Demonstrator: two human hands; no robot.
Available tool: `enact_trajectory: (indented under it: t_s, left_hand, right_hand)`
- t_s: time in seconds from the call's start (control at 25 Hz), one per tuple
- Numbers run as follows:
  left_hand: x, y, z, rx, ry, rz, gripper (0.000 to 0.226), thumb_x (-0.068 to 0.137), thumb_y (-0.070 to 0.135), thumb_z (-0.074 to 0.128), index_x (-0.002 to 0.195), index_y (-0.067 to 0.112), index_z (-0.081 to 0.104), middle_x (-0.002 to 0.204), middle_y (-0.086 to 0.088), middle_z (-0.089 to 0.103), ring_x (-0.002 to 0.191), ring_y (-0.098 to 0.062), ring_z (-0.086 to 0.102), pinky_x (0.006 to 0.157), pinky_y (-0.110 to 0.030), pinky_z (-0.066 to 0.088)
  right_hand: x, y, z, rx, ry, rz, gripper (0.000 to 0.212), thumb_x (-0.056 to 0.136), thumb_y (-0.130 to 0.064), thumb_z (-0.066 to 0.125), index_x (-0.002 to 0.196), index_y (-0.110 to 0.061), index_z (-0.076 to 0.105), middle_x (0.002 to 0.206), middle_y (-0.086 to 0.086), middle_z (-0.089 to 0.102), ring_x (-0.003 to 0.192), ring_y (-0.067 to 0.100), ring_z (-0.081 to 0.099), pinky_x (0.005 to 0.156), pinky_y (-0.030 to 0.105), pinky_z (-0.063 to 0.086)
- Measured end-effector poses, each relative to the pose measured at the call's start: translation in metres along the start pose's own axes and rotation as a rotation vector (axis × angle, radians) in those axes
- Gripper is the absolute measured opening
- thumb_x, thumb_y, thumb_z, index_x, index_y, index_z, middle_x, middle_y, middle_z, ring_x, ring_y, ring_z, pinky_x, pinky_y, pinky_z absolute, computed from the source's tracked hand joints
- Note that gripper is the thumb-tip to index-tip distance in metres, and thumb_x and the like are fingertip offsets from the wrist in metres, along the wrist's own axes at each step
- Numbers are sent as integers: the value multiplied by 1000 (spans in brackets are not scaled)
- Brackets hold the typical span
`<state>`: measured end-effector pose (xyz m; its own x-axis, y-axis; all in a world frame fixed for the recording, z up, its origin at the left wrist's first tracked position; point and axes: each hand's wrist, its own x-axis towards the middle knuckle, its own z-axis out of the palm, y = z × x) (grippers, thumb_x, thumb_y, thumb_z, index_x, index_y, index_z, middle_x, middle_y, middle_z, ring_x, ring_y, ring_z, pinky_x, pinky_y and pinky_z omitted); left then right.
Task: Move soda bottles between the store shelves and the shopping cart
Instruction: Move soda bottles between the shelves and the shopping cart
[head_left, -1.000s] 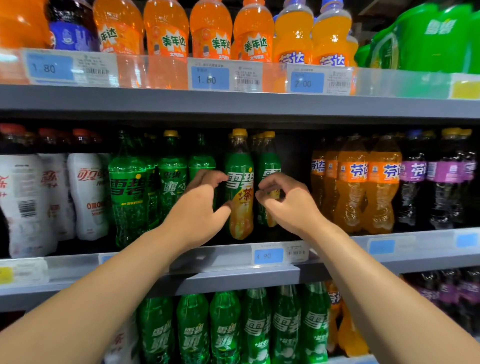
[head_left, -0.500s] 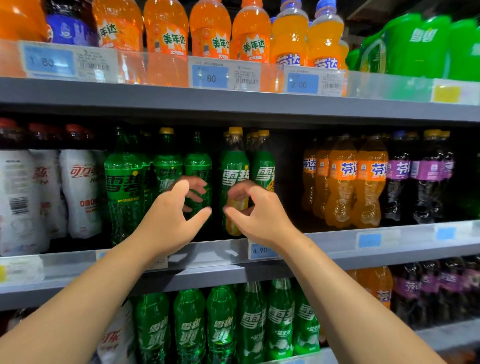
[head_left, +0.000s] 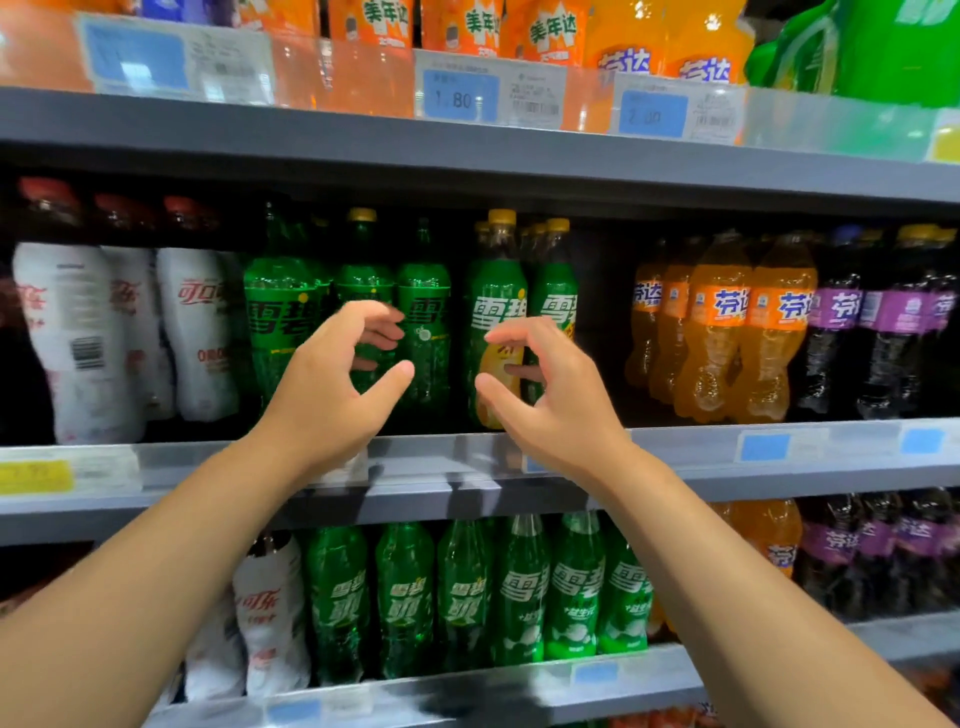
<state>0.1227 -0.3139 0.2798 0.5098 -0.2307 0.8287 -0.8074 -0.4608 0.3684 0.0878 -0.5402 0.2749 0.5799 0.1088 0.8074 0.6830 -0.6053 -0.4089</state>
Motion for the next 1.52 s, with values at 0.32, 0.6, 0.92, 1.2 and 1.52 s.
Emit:
enact_trajectory:
  t_s: [0.32, 0.6, 0.92, 1.2, 1.52]
  left_hand:
    - [-109, -3, -138, 269, -74, 88, 49, 93, 33, 59, 136, 11, 55, 131, -1, 59, 123, -18, 56, 102, -38, 47]
    - [-289, -16, -317, 485, -120, -217, 54, 96, 43, 54, 143, 18, 49, 141, 6, 53, 133, -11, 48, 111, -28, 38]
    - [-441, 21, -498, 654, 60, -555, 51, 95, 44, 54, 140, 19, 51, 138, 10, 52, 131, -7, 48, 110, -13, 29]
    - [-525, 18, -578, 760, 141, -773, 47, 95, 32, 59, 139, 16, 52, 136, 4, 56, 129, -8, 50, 108, -24, 38]
    - [-608, -88, -652, 803, 24, -907, 47, 92, 22, 63, 135, 9, 50, 128, 1, 55, 119, -6, 50, 105, -11, 34]
  right_hand:
    - [-53, -102, 55, 93, -170, -48, 37, 95, -35, 62, 130, -22, 58, 129, -11, 57, 126, 5, 53, 104, 22, 46]
    - [-117, -235, 186, 273, -310, -87, 45, 91, -47, 60, 133, -32, 55, 134, -23, 52, 130, 0, 50, 102, 13, 41]
    - [-174, -390, 341, 580, -535, -141, 43, 91, -50, 55, 131, -33, 55, 134, -20, 51, 130, 10, 52, 104, 30, 44]
    - [-211, -454, 453, 713, -710, -133, 40, 92, -32, 63, 131, -25, 57, 132, -11, 55, 130, 8, 51, 104, 32, 47]
    - [-265, -485, 626, 883, -687, -38, 42, 91, -26, 64, 131, -18, 53, 133, -2, 51, 129, 18, 52, 102, 48, 50]
